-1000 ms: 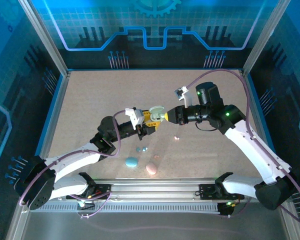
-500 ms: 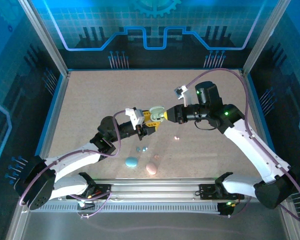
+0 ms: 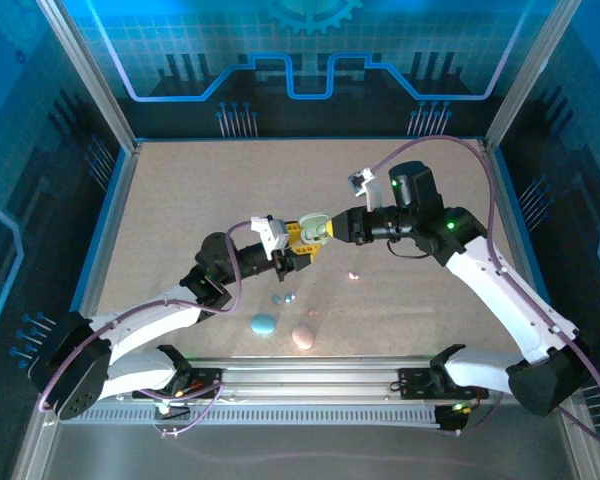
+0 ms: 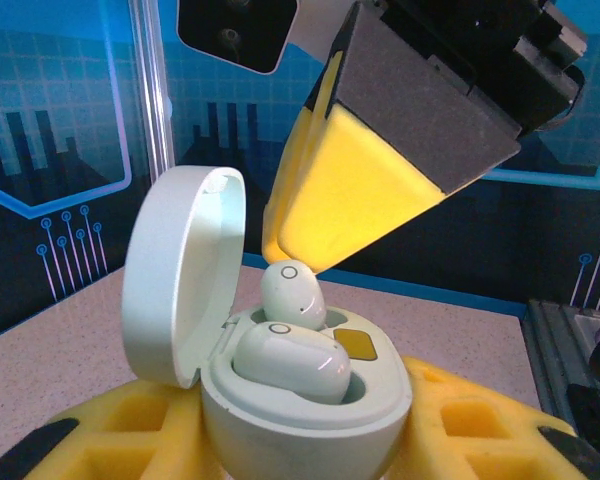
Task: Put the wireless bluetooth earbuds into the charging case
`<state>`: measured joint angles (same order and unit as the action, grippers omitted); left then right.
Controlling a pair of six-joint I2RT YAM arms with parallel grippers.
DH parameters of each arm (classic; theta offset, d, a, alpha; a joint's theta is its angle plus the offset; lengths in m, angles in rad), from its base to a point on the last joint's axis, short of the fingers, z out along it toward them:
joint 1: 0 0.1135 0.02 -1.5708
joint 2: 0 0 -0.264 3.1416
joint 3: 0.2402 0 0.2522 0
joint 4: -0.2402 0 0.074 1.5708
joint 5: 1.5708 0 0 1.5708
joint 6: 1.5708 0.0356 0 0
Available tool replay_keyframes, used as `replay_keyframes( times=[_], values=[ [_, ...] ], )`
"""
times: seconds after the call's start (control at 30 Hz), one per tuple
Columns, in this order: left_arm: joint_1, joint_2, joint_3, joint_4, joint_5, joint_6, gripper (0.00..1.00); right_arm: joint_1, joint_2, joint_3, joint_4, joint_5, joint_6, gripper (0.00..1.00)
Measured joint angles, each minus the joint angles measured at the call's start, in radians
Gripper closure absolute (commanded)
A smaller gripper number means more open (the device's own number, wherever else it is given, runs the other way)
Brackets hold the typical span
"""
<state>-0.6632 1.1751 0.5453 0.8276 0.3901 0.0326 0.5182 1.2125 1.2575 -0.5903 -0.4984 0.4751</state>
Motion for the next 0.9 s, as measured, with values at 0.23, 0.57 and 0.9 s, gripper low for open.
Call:
replay_keyframes(
  times=[0.23, 0.57, 0.9],
  values=[
    [0.0, 0.0, 0.0, -0.001, 0.0, 0.0, 0.66, 0.0, 0.008, 0.001, 0.021, -0.007, 0.015, 0.76],
    [0.0, 0.0, 0.0, -0.003, 0.0, 0.0, 0.66, 0.0, 0.021, 0.013, 0.022, -0.015, 0.017, 0.73],
    [0.0, 0.0, -0.006, 0.0, 0.0, 0.0, 0.66, 0.001, 0.018, 0.014, -0.019, -0.021, -0.008, 0.76]
  ],
)
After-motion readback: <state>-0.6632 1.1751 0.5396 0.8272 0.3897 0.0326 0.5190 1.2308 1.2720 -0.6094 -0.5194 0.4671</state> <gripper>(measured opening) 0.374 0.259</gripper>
